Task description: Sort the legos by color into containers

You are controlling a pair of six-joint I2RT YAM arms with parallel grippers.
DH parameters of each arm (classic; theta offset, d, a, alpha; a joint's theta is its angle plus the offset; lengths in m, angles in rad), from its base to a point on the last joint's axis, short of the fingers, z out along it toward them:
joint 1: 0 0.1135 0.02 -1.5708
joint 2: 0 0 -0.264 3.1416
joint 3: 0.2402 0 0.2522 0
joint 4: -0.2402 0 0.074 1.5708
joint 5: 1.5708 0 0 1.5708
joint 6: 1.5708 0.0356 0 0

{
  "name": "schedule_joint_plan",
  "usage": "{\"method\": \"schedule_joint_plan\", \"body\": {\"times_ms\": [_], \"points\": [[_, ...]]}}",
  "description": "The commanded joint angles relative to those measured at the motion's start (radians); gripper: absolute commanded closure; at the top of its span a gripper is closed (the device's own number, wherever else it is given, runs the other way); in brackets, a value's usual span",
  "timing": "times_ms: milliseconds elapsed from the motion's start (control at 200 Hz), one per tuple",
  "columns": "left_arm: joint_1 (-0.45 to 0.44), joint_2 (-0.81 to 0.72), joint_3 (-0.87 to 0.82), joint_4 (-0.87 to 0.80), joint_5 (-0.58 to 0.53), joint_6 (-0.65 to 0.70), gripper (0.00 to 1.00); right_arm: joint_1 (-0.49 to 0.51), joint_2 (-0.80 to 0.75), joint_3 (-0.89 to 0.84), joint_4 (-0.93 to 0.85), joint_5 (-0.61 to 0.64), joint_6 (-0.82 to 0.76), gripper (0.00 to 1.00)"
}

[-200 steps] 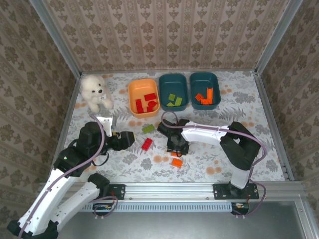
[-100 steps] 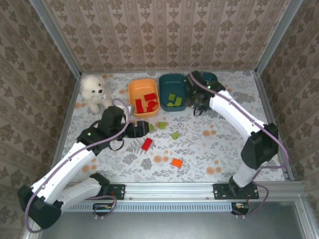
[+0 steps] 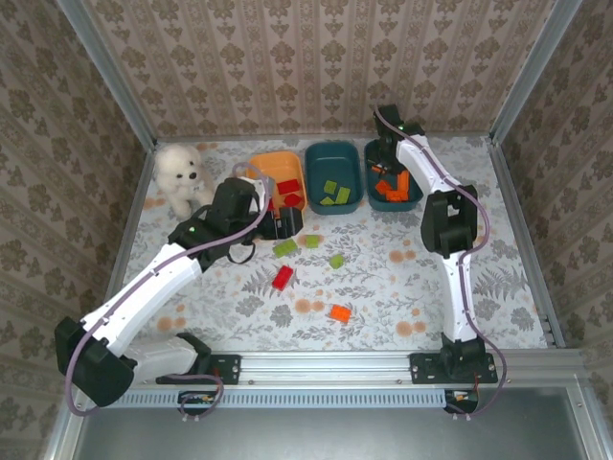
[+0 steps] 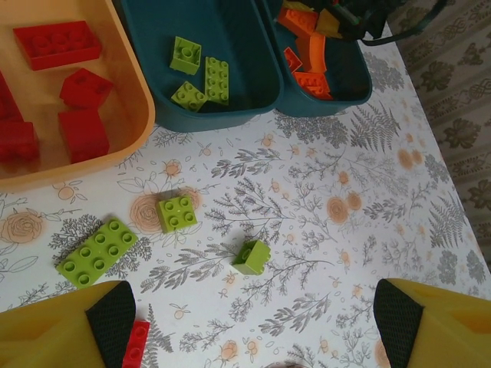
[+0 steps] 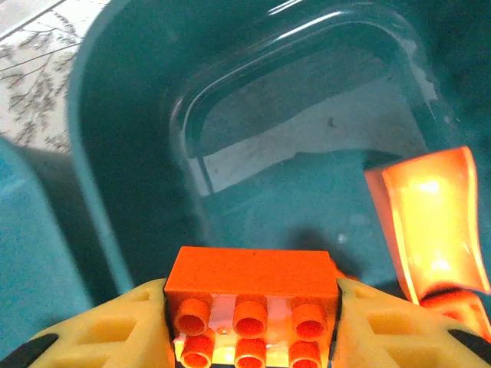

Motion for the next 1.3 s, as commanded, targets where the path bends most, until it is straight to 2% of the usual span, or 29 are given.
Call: {"method": "schedule_joint_plan", "body": {"times_ms": [0,145,385,585,775,895,1025,1105,1195,1295], "points": [[-0.006,0.007,0.029,-0.001,-0.02,-0.01,0.15,-0.02,0.062,0.079,-0.024,-0.062,-0.023,0.59],[-0.004,0.012,0.023,-0.01,-0.042,-0.016,0.15,-0.027,0.128,0.124,-0.055,-0.102,-0.023,0.58],[0.0,0.066,0.034,-0.047,-0.046,0.002,0.15,-0.033,0.127,0.127,-0.055,-0.135,-0.031,0.41],[0.015,0.112,0.013,-0.102,-0.05,0.004,0.16,-0.031,0.006,0.126,-0.041,-0.143,-0.056,0.32],[-0.002,0.168,0.012,-0.084,0.0,0.034,0.17,-0.003,-0.184,0.083,-0.024,-0.128,-0.073,0.33],[-0.04,0.256,0.06,-0.093,0.021,0.028,0.17,0.052,-0.398,-0.122,0.061,-0.106,-0.103,0.33],[-0.1,0.382,0.17,-0.196,-0.073,-0.088,0.16,0.145,-0.721,-0.544,0.256,-0.141,-0.15,0.33],[-0.13,0.45,0.24,-0.241,-0.09,-0.163,0.17,0.226,-0.923,-0.794,0.363,-0.175,-0.193,0.3],[-0.164,0.528,0.314,-0.279,-0.08,-0.244,0.18,0.33,-1.138,-1.001,0.389,-0.182,-0.222,0.29],[-0.204,0.615,0.419,-0.37,-0.073,-0.347,0.18,0.406,-1.351,-1.171,0.377,-0.196,-0.184,0.28]]}}
